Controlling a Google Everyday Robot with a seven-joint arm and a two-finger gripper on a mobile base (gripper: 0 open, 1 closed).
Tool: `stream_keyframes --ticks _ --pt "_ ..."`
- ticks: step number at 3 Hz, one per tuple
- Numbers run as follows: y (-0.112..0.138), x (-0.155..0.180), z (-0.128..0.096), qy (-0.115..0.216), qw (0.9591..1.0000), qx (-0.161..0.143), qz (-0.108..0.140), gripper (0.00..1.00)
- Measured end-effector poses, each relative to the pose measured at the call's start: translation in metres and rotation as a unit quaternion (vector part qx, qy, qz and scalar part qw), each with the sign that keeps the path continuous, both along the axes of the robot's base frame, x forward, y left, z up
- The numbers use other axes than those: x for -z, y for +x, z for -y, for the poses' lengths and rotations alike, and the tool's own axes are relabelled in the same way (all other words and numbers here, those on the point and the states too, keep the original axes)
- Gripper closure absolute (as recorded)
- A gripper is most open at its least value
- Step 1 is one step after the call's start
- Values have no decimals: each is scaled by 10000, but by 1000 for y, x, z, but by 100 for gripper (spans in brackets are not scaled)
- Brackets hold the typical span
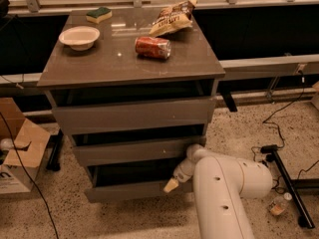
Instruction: Open bottom drawer
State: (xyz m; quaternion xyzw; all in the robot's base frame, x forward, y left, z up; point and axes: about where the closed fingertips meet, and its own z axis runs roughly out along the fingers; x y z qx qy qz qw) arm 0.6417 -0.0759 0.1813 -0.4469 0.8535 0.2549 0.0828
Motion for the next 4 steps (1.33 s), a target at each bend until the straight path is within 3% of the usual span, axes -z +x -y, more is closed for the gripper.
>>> stream_keyframes --ticks 1,2,3,4 --pt "-33 6 1 -199 9977 -514 -387 66" --pt "-41 5 1 -249 9965 -640 -483 70" --pt "-68 11 3 -271 9963 -571 -590 47" --pt "-75 10 3 -254 9967 -488 -599 24"
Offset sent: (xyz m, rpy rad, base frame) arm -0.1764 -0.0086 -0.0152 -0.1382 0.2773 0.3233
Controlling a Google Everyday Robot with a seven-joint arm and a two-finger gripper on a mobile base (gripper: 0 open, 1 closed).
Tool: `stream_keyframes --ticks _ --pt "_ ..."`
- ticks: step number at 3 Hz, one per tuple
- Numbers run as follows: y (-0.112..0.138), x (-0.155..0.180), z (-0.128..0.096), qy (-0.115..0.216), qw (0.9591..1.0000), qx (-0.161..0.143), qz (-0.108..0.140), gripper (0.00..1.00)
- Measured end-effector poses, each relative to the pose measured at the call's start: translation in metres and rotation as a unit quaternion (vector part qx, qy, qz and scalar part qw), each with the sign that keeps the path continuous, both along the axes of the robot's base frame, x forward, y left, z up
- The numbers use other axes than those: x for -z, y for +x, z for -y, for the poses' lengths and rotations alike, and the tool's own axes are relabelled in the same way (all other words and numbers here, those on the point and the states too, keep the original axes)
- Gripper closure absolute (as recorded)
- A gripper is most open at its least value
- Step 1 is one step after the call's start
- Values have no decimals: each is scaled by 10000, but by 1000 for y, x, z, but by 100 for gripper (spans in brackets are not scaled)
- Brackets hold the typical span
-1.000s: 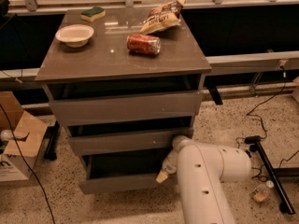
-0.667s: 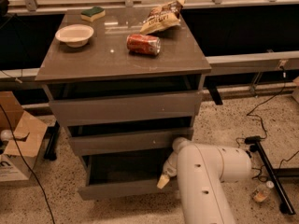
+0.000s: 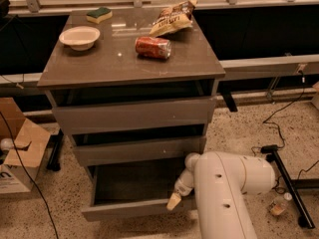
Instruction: Open bottom drawer
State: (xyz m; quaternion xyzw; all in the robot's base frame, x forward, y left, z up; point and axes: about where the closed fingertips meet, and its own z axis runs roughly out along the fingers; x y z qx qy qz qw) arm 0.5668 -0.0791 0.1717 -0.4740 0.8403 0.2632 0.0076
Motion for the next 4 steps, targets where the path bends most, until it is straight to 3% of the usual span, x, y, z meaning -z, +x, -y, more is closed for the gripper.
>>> stream_keyframes --ticks 1,2,3,4 --pt "-30 6 0 28 9997 199 -100 2" --pt "-47 6 0 75 9987 497 -125 0" --pt "-71 6 -7 213 9939 1045 -281 0" --pt "-71 6 -7 213 9939 1045 -281 0"
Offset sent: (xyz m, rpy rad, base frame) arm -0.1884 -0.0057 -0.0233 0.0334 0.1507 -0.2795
